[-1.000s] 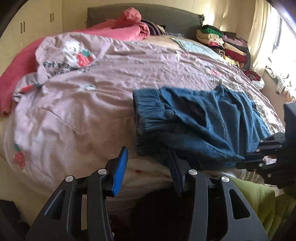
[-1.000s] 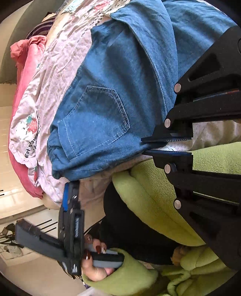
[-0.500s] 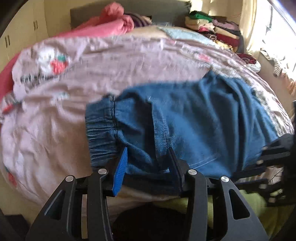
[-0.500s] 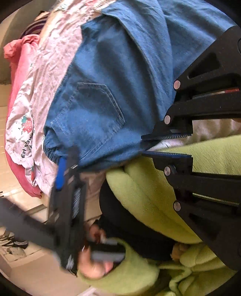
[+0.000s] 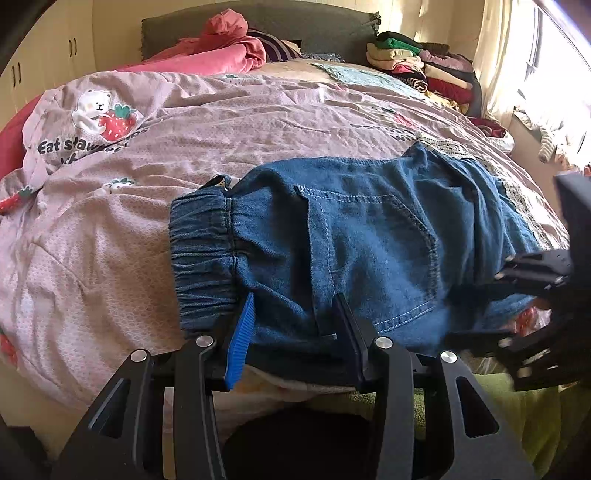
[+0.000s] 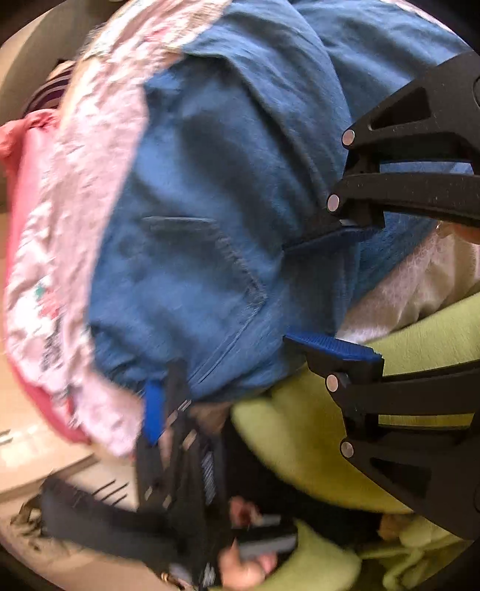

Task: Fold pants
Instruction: 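Lift the pants with both grippers and fold them over onto themselves, then open both grippers and release the folded pants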

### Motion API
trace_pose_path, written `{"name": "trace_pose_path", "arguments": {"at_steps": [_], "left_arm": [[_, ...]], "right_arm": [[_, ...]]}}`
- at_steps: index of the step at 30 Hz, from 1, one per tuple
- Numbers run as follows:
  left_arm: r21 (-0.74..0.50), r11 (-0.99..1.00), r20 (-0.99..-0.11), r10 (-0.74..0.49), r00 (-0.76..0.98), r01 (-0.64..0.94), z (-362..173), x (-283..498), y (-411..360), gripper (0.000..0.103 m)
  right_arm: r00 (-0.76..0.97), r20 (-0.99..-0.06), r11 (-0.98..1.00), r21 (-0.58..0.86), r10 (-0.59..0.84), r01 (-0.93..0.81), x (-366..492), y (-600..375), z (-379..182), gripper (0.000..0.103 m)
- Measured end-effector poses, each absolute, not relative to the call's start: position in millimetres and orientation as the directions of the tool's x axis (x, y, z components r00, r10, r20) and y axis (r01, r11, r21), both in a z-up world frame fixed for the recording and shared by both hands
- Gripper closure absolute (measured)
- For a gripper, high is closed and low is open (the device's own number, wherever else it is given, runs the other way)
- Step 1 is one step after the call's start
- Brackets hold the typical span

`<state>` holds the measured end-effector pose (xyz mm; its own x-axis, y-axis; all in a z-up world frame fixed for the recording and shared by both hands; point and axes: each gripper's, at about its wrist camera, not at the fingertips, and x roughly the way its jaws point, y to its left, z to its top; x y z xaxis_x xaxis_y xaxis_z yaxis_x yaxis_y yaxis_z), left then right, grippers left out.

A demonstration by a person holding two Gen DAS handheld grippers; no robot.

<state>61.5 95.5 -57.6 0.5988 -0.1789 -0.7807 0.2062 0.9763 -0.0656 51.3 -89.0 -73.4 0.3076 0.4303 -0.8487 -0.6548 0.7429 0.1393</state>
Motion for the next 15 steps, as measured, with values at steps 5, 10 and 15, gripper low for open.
{"name": "trace_pose_path", "arguments": {"at_steps": [5,10,15], "left_arm": [[-0.085,0.976,-0.769,-0.191,0.610,0.198,-58,61,98,0.062],[-0.111,0.977,-0.750,-0.203,0.630,0.182,-45,54,101,0.061],[-0.108,0.979,-0.726,-0.198,0.659,0.175,-26,45,98,0.040]], "right_arm": [[0.308,-0.841,0.738,0.148,0.444,-0.658,52,-88,-70,0.064],[0.354,-0.803,0.758,0.176,0.480,-0.628,50,-106,-50,0.055],[0.426,-0.769,0.800,0.178,0.476,-0.573,54,-129,-31,0.043]]}}
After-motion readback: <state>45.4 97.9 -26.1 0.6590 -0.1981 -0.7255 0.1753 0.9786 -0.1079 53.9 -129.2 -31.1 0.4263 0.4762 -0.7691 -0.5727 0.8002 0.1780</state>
